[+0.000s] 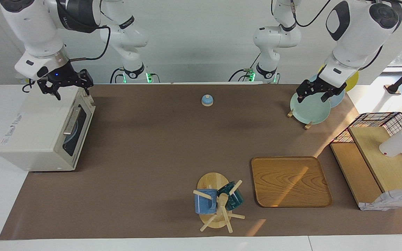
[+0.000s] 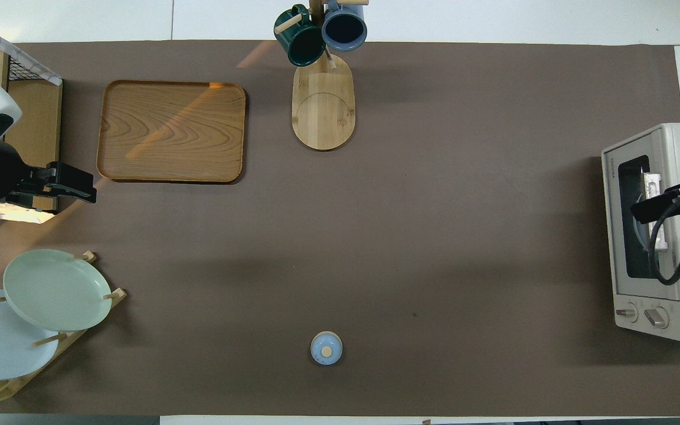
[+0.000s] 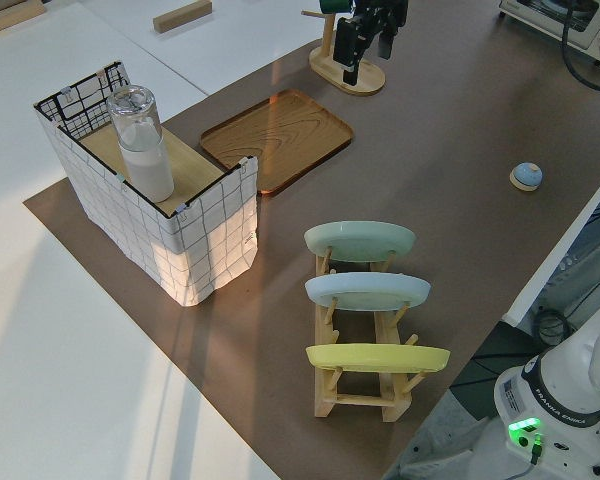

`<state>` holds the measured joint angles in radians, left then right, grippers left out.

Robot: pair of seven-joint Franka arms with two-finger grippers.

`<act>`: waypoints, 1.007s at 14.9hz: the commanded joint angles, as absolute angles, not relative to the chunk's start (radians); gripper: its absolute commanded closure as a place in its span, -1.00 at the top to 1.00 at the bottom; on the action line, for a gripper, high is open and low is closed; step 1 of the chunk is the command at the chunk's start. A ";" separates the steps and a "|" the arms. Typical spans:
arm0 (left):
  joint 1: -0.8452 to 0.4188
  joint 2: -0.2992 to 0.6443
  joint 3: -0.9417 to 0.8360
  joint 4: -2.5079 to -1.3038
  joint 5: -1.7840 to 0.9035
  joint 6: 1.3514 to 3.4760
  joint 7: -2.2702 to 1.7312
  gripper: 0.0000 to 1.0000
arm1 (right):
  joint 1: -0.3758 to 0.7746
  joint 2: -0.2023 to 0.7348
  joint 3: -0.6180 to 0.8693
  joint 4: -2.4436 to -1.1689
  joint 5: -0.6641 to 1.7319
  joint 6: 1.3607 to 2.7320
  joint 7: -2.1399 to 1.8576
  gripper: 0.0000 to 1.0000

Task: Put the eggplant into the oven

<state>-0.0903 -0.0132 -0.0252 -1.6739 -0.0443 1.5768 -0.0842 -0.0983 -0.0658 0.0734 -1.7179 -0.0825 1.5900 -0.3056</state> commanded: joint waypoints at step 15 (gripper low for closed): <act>-0.078 -0.028 -0.034 -1.687 -0.046 1.580 -0.086 1.00 | 0.049 -0.043 -0.025 -1.666 -0.026 1.529 -0.058 1.00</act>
<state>-0.0902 -0.0132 -0.0252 -1.6739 -0.0443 1.5768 -0.0842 0.0420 -0.0033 -0.0129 -1.6253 -0.0521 1.5235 -0.0727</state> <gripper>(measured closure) 0.000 0.000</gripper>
